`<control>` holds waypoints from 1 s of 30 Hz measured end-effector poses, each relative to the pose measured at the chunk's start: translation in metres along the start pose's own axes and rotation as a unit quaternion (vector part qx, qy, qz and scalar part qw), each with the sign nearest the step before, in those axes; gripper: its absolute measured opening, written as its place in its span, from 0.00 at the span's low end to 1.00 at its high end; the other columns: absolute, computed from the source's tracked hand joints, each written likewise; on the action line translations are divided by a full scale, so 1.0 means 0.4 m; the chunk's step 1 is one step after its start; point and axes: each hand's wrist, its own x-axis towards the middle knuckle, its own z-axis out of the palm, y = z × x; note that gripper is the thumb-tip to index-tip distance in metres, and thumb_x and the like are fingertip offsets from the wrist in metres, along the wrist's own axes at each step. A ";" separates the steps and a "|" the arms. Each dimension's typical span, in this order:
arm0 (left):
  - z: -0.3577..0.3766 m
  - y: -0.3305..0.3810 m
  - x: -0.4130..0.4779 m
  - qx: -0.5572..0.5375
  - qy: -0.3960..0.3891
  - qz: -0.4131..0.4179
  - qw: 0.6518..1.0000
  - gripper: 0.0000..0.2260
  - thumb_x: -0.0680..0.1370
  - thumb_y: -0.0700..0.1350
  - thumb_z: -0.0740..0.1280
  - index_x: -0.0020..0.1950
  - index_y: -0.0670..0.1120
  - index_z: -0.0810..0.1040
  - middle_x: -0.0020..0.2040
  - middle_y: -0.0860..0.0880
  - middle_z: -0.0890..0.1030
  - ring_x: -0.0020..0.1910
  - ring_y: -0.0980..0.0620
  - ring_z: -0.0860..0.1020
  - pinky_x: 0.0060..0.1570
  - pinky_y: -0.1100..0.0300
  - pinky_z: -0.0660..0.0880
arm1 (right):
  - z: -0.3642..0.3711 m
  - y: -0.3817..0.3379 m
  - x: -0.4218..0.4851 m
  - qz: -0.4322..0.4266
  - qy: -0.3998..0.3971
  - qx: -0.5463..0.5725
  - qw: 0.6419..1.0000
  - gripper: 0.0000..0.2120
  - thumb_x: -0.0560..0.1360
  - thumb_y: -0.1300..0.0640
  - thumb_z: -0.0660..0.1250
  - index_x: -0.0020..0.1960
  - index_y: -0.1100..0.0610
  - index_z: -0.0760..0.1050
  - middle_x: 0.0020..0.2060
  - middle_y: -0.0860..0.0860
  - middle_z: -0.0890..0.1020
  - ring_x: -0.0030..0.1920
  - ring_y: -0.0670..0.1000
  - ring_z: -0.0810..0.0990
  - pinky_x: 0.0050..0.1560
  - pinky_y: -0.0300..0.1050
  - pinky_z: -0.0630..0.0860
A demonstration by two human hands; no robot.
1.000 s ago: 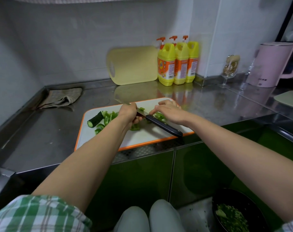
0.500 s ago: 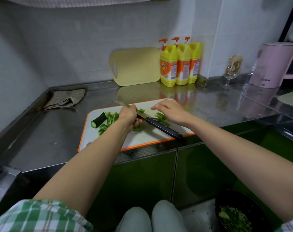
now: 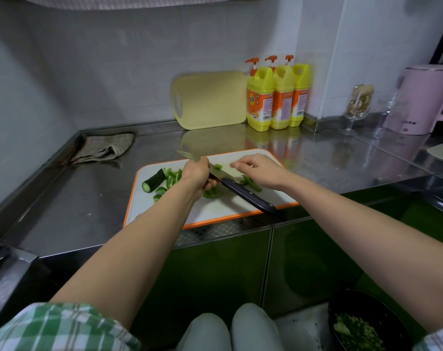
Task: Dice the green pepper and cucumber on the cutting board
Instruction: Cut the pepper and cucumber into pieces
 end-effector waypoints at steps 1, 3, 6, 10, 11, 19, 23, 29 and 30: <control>0.000 0.001 -0.001 0.002 -0.002 0.001 1.000 0.13 0.81 0.39 0.52 0.38 0.40 0.69 0.19 0.47 0.75 0.18 0.54 0.68 0.17 0.68 0.61 | 0.002 -0.013 -0.003 -0.006 -0.010 0.036 0.999 0.16 0.83 0.54 0.57 0.64 0.60 0.77 0.63 0.53 0.79 0.60 0.48 0.76 0.61 0.40 0.69; 0.000 0.003 -0.003 0.003 -0.004 0.001 1.000 0.13 0.81 0.39 0.52 0.38 0.41 0.68 0.18 0.48 0.74 0.20 0.53 0.67 0.18 0.68 0.61 | 0.010 -0.050 -0.012 -0.020 -0.052 0.071 0.996 0.18 0.84 0.56 0.54 0.71 0.58 0.70 0.68 0.48 0.73 0.67 0.44 0.70 0.69 0.37 0.62; 0.001 0.002 -0.001 0.006 -0.005 0.001 1.000 0.13 0.81 0.39 0.52 0.37 0.42 0.68 0.18 0.48 0.74 0.18 0.53 0.67 0.18 0.69 0.60 | 0.026 -0.044 0.004 0.007 -0.064 0.037 0.997 0.21 0.85 0.51 0.50 0.73 0.58 0.67 0.72 0.51 0.70 0.71 0.49 0.67 0.72 0.43 0.59; -0.006 -0.001 0.002 0.011 0.001 0.001 1.000 0.13 0.81 0.39 0.52 0.37 0.42 0.68 0.21 0.47 0.75 0.17 0.54 0.67 0.18 0.69 0.61 | 0.022 -0.044 -0.004 0.018 -0.055 0.080 0.995 0.23 0.85 0.49 0.49 0.76 0.56 0.63 0.72 0.49 0.69 0.70 0.46 0.66 0.68 0.38 0.59; -0.007 0.000 0.001 0.015 0.004 0.000 1.000 0.13 0.81 0.39 0.52 0.38 0.42 0.68 0.20 0.47 0.75 0.18 0.54 0.67 0.18 0.69 0.62 | 0.023 -0.049 -0.009 0.014 -0.072 0.100 0.992 0.22 0.85 0.49 0.49 0.75 0.57 0.64 0.70 0.49 0.71 0.68 0.44 0.66 0.65 0.36 0.60; 0.010 0.011 0.008 -0.003 0.021 0.001 1.000 0.15 0.81 0.39 0.52 0.41 0.37 0.73 0.18 0.47 0.74 0.14 0.55 0.67 0.17 0.69 0.61 | -0.032 -0.050 -0.034 0.004 -0.025 0.077 0.997 0.23 0.81 0.43 0.58 0.71 0.53 0.69 0.57 0.49 0.78 0.51 0.43 0.76 0.52 0.35 0.71; 0.055 0.047 0.009 -0.034 0.020 0.026 0.999 0.14 0.80 0.38 0.51 0.40 0.35 0.72 0.17 0.46 0.73 0.13 0.55 0.66 0.16 0.70 0.60 | -0.067 -0.067 -0.050 0.007 -0.075 -0.129 0.989 0.23 0.74 0.48 0.70 0.66 0.51 0.71 0.41 0.45 0.78 0.41 0.48 0.77 0.47 0.44 0.74; 0.109 0.057 0.028 0.090 -0.049 0.094 0.990 0.19 0.81 0.57 0.59 0.57 0.40 0.70 0.37 0.43 0.82 0.33 0.45 0.80 0.32 0.58 0.75 | -0.115 -0.019 -0.064 0.093 0.119 -0.015 0.988 0.03 0.75 0.60 0.61 0.44 0.60 0.71 0.33 0.56 0.75 0.29 0.56 0.75 0.26 0.43 0.72; 0.106 0.044 0.034 0.223 -0.041 0.140 0.964 0.21 0.79 0.59 0.62 0.58 0.42 0.72 0.44 0.44 0.83 0.43 0.43 0.81 0.42 0.53 0.77 | -0.125 -0.005 -0.065 0.122 0.135 -0.001 0.983 0.04 0.75 0.61 0.59 0.42 0.59 0.68 0.31 0.56 0.73 0.26 0.55 0.74 0.24 0.41 0.69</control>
